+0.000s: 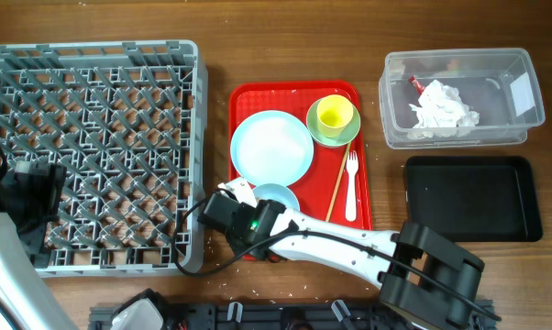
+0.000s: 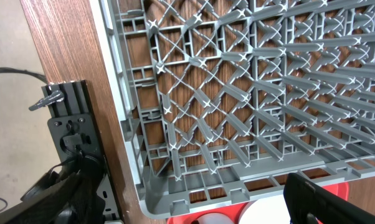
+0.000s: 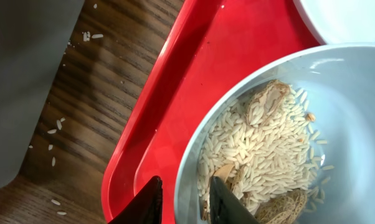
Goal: Sort waste into correct bins and load items into the dishwasher rack
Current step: 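Carry the bowl over the black tray and tip the rice out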
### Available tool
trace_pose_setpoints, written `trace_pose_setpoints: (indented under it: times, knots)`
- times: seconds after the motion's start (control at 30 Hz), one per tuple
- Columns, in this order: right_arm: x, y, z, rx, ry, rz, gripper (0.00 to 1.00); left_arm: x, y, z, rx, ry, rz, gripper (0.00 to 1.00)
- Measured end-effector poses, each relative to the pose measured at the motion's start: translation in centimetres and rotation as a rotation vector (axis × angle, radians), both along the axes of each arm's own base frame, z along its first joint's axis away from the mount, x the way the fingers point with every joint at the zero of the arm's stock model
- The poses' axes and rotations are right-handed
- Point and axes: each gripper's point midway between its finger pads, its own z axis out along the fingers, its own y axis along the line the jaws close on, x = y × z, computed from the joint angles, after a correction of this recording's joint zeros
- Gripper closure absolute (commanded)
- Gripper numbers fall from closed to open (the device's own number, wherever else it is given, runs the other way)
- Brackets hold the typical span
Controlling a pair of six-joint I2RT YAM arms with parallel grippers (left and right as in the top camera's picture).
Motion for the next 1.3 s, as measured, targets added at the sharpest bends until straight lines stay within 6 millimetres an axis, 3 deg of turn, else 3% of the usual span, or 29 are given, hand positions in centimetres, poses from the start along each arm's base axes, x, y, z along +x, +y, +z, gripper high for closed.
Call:
trace_pose_setpoints:
  times: [0.07, 0.1, 0.23, 0.43, 0.63, 0.77, 0.87, 1.0, 1.2, 1.3]
  knots:
    - [0.0, 0.0, 0.0, -0.001, 0.0, 0.0, 0.94, 0.0, 0.0, 0.0, 0.0, 0.0, 0.0, 0.0]
    - [0.0, 0.0, 0.0, -0.002, -0.003, 0.0, 0.95, 0.0, 0.0, 0.0, 0.0, 0.0, 0.0, 0.0]
    - [0.3, -0.4, 0.1, -0.022, -0.018, -0.005, 0.96, 0.0, 0.0, 0.0, 0.0, 0.0, 0.0, 0.0]
    - [1.0, -3.3, 2.0, -0.186, -0.056, -0.031, 0.96, 0.0, 0.0, 0.0, 0.001, 0.0, 0.0, 0.0]
    - [4.2, -6.5, 4.8, -0.246, -0.067, -0.233, 0.96, 0.0, 0.0, 0.0, 0.0, 0.0, 0.0, 0.0]
    - [7.7, -12.2, 7.1, -0.227, -0.026, -0.468, 0.96, 0.0, 0.0, 0.0, 0.0, 0.0, 0.0, 0.0]
    - [10.9, -18.4, 11.8, -0.085, -0.022, -0.671, 0.96, 0.0, 0.0, 0.0, 0.0, 0.0, 0.0, 0.0]
    - [12.7, -27.9, 16.0, 0.084, 0.0, -0.856, 0.96, 0.0, 0.0, 0.0, 0.0, 0.0, 0.0, 0.0]
    - [11.1, -38.7, 15.5, 0.264, 0.125, -1.03, 0.96, 0.0, 0.0, 0.0, 0.0, 0.001, 0.001, 0.0]
    - [10.0, -40.5, 13.9, 0.358, 0.168, -1.066, 0.96, 0.0, 0.0, 0.0, 0.0, 0.001, 0.001, 0.0]
